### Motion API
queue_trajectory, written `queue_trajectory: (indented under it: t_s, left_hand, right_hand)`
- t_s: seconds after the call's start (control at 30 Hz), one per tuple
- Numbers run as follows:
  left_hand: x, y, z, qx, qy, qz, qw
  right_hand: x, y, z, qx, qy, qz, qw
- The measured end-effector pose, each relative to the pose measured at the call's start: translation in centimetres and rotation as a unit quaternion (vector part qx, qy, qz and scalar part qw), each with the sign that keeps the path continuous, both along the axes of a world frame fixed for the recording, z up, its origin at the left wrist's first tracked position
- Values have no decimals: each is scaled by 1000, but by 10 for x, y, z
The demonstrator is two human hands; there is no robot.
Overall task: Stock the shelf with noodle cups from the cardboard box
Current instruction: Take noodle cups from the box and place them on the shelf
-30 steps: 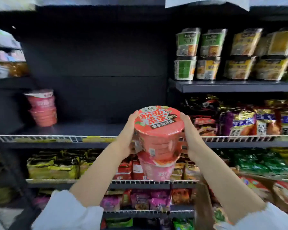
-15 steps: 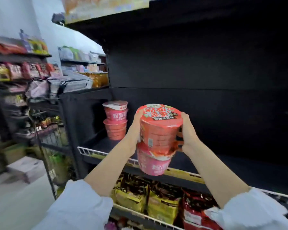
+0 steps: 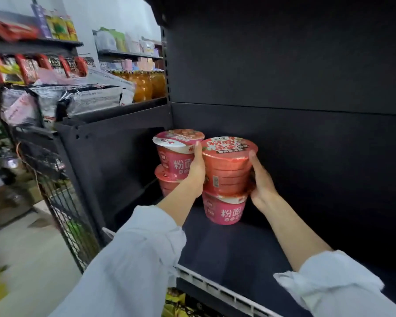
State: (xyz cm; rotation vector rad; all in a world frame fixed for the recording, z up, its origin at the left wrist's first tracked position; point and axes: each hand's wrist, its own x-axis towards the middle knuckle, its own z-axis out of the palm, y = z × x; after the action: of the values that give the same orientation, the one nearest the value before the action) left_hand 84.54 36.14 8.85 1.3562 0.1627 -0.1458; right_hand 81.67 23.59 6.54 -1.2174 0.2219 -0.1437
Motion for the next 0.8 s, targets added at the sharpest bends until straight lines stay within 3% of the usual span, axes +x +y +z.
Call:
queue_trajectory:
  t_s: [0.13,0.23,0.5,0.8]
  left_hand:
    - [23,4,0,97,1,35,995]
    - [21,12,-6,205,-27,-13,978]
    - [20,13,-12,149,-45,-47,987]
    - [-29,14,-16,227,-144,50,962]
  right_hand:
    - [17,9,-14,-50,-2,-31,998]
    - [23,8,-17,-72,8,-31,997]
    - [20,10,-18,-79,6,-6,997]
    - [-27,11,3,-164,32,-59,984]
